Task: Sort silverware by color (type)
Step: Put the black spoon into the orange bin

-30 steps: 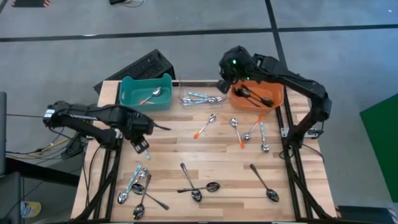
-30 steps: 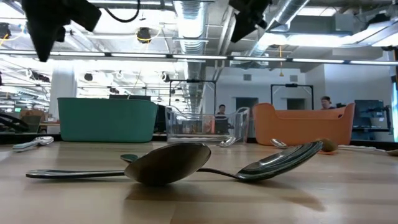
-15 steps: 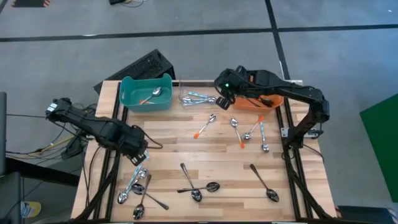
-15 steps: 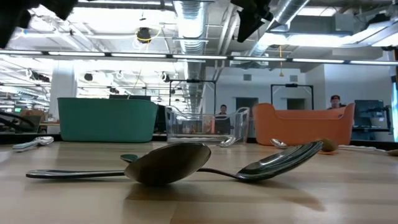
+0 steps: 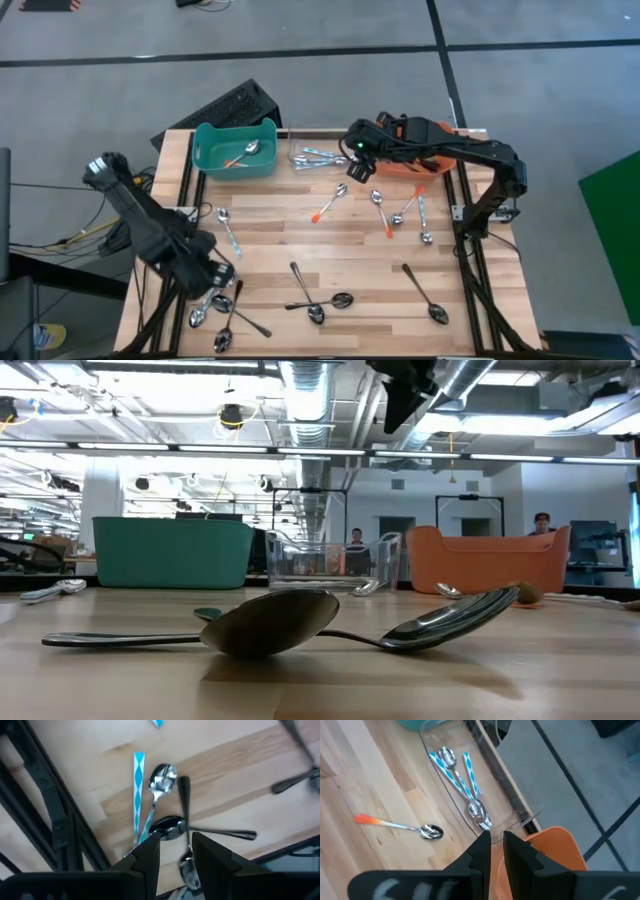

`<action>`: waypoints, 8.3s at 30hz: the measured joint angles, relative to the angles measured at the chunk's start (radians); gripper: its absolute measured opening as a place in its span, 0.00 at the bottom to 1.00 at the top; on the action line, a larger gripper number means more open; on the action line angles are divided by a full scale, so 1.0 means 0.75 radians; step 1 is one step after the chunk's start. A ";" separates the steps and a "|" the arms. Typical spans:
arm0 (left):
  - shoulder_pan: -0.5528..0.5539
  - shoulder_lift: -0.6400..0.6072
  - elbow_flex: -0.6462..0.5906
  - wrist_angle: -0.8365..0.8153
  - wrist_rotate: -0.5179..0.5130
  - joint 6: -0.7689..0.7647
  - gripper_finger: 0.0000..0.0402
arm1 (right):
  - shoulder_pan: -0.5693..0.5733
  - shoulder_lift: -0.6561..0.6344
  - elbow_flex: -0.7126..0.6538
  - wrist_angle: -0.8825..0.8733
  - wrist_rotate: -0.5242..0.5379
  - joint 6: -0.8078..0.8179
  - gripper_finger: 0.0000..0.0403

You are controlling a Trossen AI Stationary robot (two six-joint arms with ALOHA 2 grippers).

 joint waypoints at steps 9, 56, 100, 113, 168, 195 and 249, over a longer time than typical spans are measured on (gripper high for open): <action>-0.053 0.295 0.000 0.147 0.121 -0.035 0.25 | -0.009 -0.001 0.000 0.008 0.000 -0.047 0.18; -0.119 0.696 -0.108 0.878 0.221 -0.397 0.25 | -0.006 -0.001 0.000 0.012 -0.006 -0.053 0.18; -0.095 0.694 -0.162 0.955 0.187 -0.369 0.23 | -0.006 -0.001 0.000 0.014 -0.006 -0.086 0.18; -0.096 0.695 -0.207 0.974 0.210 -0.263 0.01 | -0.006 -0.001 0.000 0.015 -0.006 -0.085 0.18; 0.703 -0.053 -0.076 0.561 -0.603 1.215 0.00 | 0.263 0.026 0.002 0.639 -0.523 0.136 0.18; 1.151 -0.053 -0.075 1.168 -0.564 1.967 0.00 | 0.190 0.061 0.001 0.768 -0.237 -0.098 0.18; 1.475 -0.143 -0.074 1.216 -0.379 2.222 0.00 | -0.115 0.191 0.001 1.191 -0.567 0.110 0.32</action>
